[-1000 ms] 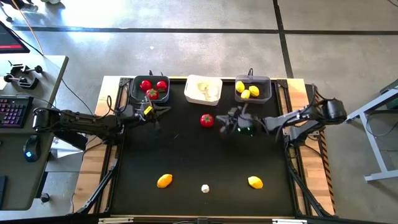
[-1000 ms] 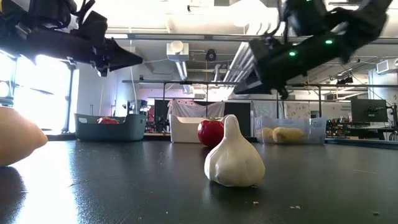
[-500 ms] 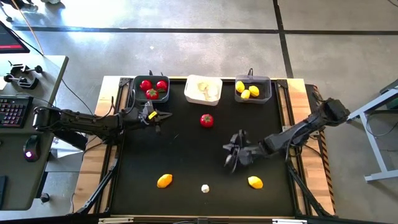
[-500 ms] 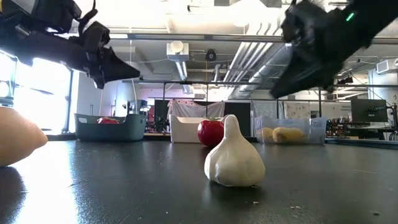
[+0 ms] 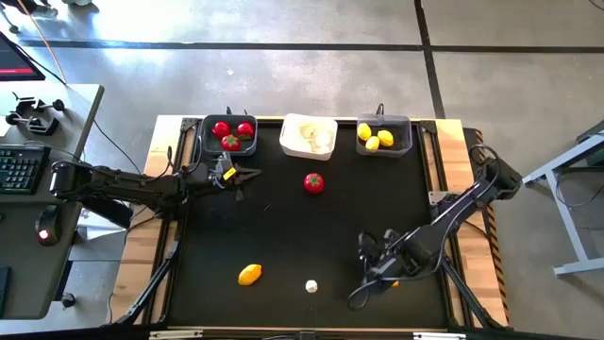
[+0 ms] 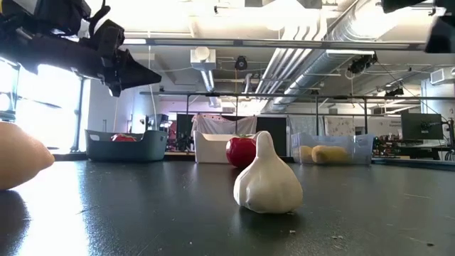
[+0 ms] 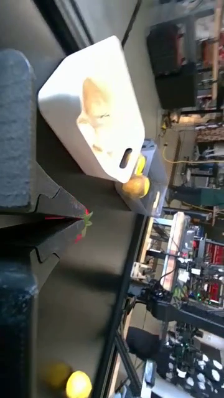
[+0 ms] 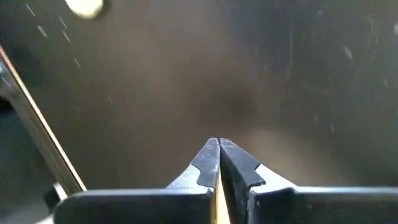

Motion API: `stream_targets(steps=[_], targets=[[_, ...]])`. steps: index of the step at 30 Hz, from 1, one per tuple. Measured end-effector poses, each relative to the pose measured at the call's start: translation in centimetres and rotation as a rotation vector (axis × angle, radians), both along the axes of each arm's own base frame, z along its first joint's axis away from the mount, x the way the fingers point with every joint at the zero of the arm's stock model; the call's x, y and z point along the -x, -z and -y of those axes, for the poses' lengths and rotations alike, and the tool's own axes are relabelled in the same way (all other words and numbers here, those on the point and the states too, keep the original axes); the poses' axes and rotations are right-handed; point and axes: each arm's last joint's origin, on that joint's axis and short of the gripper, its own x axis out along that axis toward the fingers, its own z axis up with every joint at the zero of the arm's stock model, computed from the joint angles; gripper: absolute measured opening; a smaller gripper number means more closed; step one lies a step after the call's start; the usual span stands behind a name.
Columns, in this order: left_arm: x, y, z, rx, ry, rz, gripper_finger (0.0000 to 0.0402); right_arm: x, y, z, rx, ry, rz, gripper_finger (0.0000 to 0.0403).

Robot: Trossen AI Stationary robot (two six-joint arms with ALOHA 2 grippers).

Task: Sort produce into baskets
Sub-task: Put the right yellow lemon into the transparent bin

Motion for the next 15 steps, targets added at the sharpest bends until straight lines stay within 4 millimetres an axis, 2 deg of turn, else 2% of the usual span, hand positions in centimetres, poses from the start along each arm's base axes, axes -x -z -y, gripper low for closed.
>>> stream_targets(steps=[2,5,8,15], targets=[[-0.02,-0.20,-0.02,-0.021,-0.002,0.014,0.0000,0.18,0.13,-0.24,0.000,-0.010,-0.044,0.0011],[-0.04,-0.54,-0.02,-0.049,0.000,0.040,0.0000,0.20,0.17,-0.71,-0.052,-0.032,-0.092,0.0045],[-0.05,-0.63,-0.02,-0.060,0.001,0.045,0.0000,0.39,0.28,-0.78,-0.096,-0.017,-0.142,0.0102],[-0.05,-0.63,-0.02,-0.064,0.001,0.044,0.0000,0.88,0.67,-0.43,-0.058,0.020,-0.219,0.0248]])
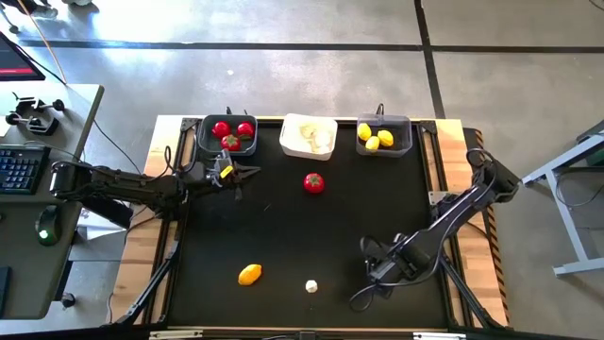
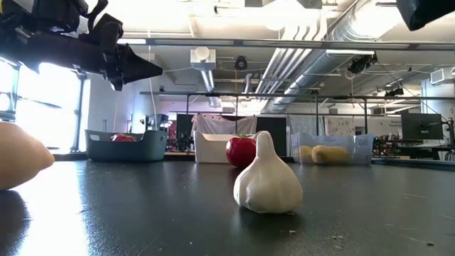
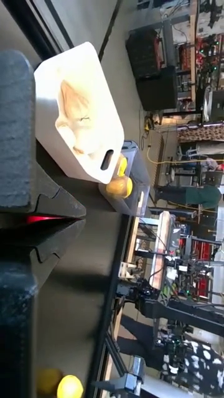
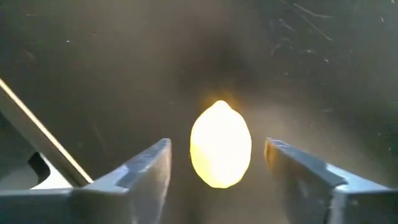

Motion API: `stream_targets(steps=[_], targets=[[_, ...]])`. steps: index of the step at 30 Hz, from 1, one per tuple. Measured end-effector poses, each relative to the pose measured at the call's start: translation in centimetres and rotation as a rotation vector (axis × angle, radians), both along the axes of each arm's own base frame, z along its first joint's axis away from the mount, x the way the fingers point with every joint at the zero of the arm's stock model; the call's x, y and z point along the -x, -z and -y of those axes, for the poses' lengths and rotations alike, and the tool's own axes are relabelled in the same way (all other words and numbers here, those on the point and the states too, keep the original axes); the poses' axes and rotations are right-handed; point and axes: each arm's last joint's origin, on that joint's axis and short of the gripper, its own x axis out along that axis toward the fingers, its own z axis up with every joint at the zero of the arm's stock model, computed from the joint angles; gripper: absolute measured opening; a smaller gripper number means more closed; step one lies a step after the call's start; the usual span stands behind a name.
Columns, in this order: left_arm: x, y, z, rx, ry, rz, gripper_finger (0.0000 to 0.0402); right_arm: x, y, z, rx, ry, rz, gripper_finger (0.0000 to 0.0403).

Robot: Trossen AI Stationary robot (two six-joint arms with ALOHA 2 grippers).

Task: Sort produce into baskets
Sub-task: Put the right yellow lemon into the transparent bin

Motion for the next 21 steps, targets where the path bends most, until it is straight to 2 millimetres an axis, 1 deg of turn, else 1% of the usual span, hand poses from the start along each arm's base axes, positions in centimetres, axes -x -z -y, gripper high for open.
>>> stream_targets(steps=[3,6,11,19,21], targets=[[0.0,0.0,0.0,0.000,0.000,-0.003,0.0000,-0.4,0.8,-0.3,0.003,-0.005,-0.014,0.0279],[0.0,0.0,0.0,-0.005,0.001,-0.007,0.0000,-0.7,1.7,-0.6,0.012,-0.013,-0.044,0.0289],[0.0,0.1,0.0,-0.015,0.001,-0.012,0.0000,-1.2,3.1,-1.2,-0.003,-0.024,-0.083,0.0291],[0.0,0.1,0.0,-0.023,0.002,-0.016,0.0000,-1.7,5.5,-1.7,0.005,-0.107,-0.156,0.0291],[0.0,0.1,0.0,-0.021,0.002,-0.015,0.0000,-1.7,6.0,-1.8,0.007,-0.121,-0.171,0.0285]])
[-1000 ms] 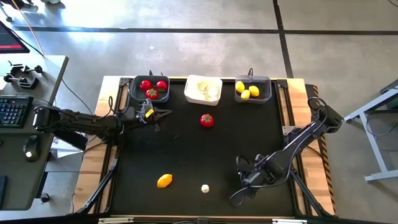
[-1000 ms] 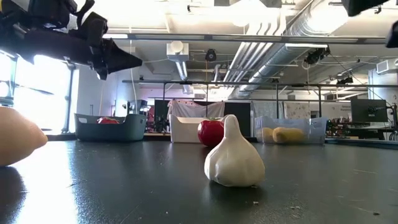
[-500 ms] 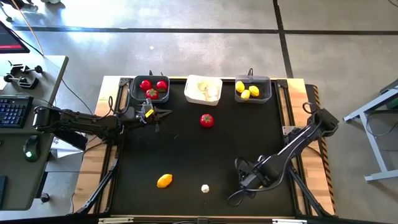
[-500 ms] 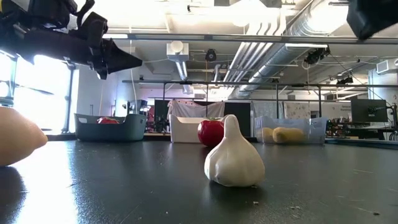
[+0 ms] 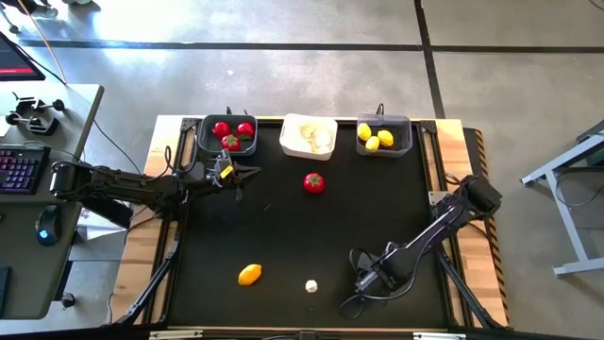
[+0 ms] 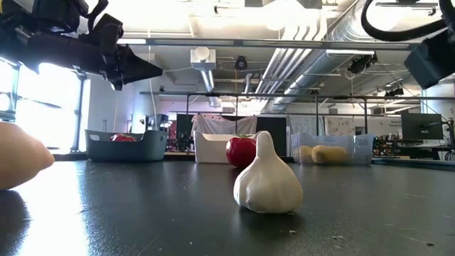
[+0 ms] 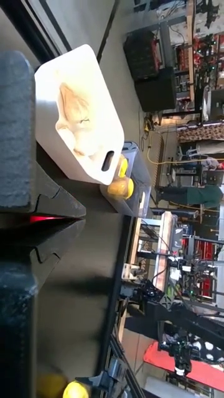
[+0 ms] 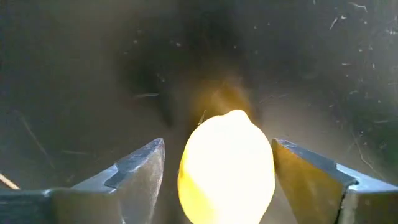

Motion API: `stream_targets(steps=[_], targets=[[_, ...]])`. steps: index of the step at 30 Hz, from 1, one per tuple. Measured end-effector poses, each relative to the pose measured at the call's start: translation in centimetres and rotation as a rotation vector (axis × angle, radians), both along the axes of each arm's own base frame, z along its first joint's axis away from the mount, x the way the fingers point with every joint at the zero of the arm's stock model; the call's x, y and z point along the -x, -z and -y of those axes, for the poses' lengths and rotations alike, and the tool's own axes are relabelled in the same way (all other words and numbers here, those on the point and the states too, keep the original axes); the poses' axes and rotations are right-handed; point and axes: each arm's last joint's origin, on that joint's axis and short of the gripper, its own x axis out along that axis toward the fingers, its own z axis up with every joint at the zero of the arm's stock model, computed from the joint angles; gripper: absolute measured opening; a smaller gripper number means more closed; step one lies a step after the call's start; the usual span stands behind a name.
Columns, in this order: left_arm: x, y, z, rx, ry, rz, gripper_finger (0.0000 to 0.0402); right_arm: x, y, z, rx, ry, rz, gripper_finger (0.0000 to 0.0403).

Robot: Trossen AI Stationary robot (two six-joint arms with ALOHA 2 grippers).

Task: Sort produce into baskets
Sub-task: Put the right yellow lemon into the transparent bin

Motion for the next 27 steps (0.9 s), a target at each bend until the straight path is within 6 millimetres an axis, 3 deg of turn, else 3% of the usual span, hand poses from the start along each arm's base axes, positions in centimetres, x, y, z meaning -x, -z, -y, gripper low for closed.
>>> stream_targets(steps=[3,10,14,21,27], targets=[[0.0,0.0,0.0,0.014,-0.001,0.005,0.0000,-0.1,0.2,0.1,0.000,-0.018,-0.004,0.0259],[0.0,0.0,0.0,0.007,-0.003,0.003,0.0000,-2.3,-0.3,1.9,-0.067,-0.015,0.029,0.0146],[0.0,0.2,-0.4,0.009,-0.060,-0.006,0.0000,-4.5,-1.1,4.0,-0.087,-0.084,0.097,0.0135],[0.0,0.3,-1.6,-0.040,-0.120,-0.024,0.0000,-8.6,-2.3,12.3,-0.022,-0.167,0.193,0.0142],[0.1,0.5,-2.8,-0.036,-0.113,-0.020,0.0000,-9.8,-3.8,21.9,0.101,-0.221,0.190,0.0140]])
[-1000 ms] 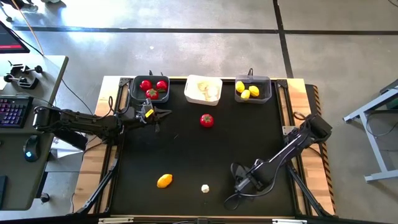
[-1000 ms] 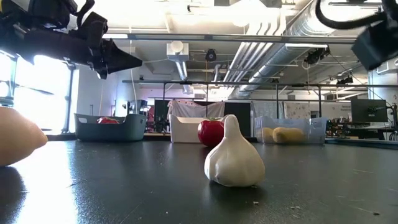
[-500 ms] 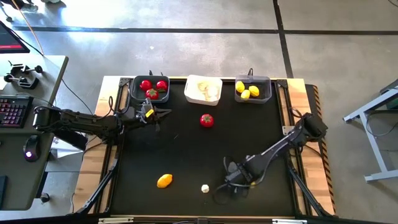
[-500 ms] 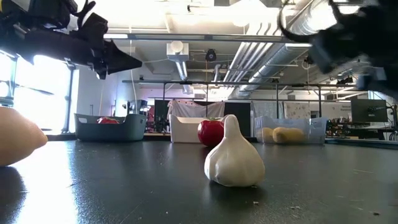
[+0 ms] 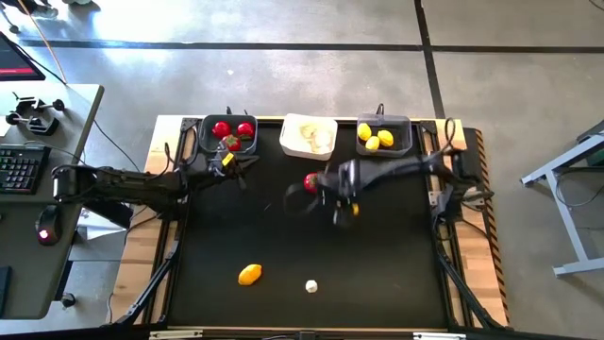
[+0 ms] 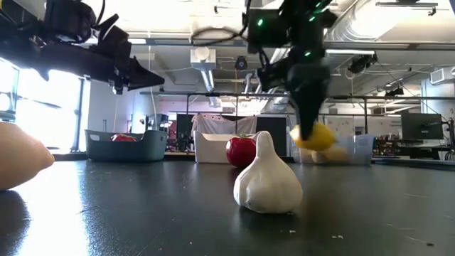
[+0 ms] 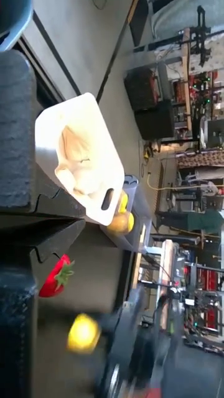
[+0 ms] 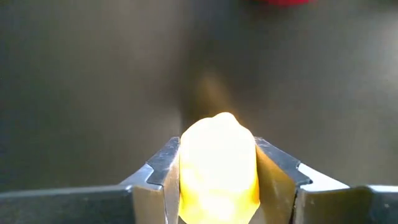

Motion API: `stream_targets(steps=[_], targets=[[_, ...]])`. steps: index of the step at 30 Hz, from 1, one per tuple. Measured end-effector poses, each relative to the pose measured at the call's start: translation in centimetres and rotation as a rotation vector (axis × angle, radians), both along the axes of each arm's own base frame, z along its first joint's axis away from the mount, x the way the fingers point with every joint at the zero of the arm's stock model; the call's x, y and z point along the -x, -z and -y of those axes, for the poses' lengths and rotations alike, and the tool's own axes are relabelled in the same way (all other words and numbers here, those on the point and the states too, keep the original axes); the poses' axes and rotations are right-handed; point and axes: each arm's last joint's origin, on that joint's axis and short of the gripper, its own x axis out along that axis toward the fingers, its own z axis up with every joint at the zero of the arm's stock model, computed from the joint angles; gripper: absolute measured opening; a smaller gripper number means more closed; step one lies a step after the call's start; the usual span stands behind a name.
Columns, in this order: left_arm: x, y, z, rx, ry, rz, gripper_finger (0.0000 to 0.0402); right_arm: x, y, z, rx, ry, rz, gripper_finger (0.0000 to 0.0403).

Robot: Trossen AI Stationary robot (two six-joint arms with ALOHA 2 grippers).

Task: Sort produce into baskets
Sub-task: Put the right yellow lemon into the transparent bin

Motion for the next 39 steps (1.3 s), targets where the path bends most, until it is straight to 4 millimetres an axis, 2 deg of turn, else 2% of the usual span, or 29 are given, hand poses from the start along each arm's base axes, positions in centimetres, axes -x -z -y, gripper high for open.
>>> stream_targets(steps=[3,5,11,14,20,23,30,35,39], targets=[[0.1,0.1,-0.3,0.010,0.014,-0.001,0.0000,0.7,-1.5,4.7,0.091,0.030,-0.004,0.0140],[0.2,0.1,-0.5,0.011,0.012,-0.008,0.0000,1.9,-2.9,7.4,0.143,0.059,-0.007,0.0140],[0.3,-0.1,-0.8,-0.031,-0.004,-0.006,0.0000,8.0,-7.2,13.3,0.331,0.202,-0.019,0.0140],[0.3,-0.1,-0.8,-0.031,-0.008,-0.005,0.0000,10.7,-7.6,16.1,0.376,0.354,0.020,0.0141],[0.3,-0.1,-0.8,-0.025,-0.008,-0.001,0.0000,14.4,-5.6,20.3,0.390,0.613,-0.052,0.0141],[0.3,-0.1,-0.8,-0.025,-0.008,-0.002,0.0000,15.2,-4.6,21.9,0.406,0.705,-0.089,0.0142],[0.3,-0.1,-0.8,-0.024,-0.008,-0.002,0.0000,15.6,-1.8,24.0,0.368,0.771,-0.158,0.0142],[0.3,0.0,-0.8,-0.021,-0.008,-0.009,0.0000,15.8,-0.6,24.6,0.381,0.824,-0.216,0.0149],[0.3,0.1,-0.8,0.031,-0.011,0.002,0.0000,15.8,-0.5,24.5,0.398,0.833,-0.239,0.0187]])
